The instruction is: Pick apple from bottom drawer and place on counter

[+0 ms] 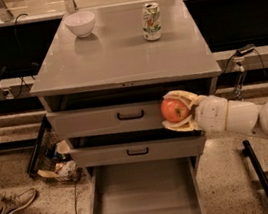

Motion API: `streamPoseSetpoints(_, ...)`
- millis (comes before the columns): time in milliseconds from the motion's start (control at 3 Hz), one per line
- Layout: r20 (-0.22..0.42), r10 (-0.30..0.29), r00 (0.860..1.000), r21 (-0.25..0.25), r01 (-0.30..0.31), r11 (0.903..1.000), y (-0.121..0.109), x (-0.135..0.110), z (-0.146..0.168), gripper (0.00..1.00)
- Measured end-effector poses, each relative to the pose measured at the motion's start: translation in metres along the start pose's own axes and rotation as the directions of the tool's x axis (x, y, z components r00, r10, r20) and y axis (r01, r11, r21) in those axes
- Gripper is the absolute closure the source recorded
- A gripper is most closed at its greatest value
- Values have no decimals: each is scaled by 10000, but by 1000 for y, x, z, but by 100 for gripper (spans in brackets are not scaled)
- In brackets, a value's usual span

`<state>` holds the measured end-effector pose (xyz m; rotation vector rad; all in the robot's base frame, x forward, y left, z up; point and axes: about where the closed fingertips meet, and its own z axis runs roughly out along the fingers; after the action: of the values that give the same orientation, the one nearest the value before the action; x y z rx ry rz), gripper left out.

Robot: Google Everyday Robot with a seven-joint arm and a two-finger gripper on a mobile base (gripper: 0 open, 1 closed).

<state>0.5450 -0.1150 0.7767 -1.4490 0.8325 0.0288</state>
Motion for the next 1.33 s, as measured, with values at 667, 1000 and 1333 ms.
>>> streamPoseSetpoints(667, 1184, -1327, 9841, 1091, 1199, 9868, -132, -35, -18, 100)
streamPoseSetpoints(1000, 1169, -918, 9889, 417, 874, 9953, -168, -32, 0, 100)
streamPoseSetpoints(1333, 1012, 593, 9931, -1107, -480, 9927, -191, -17, 37, 100)
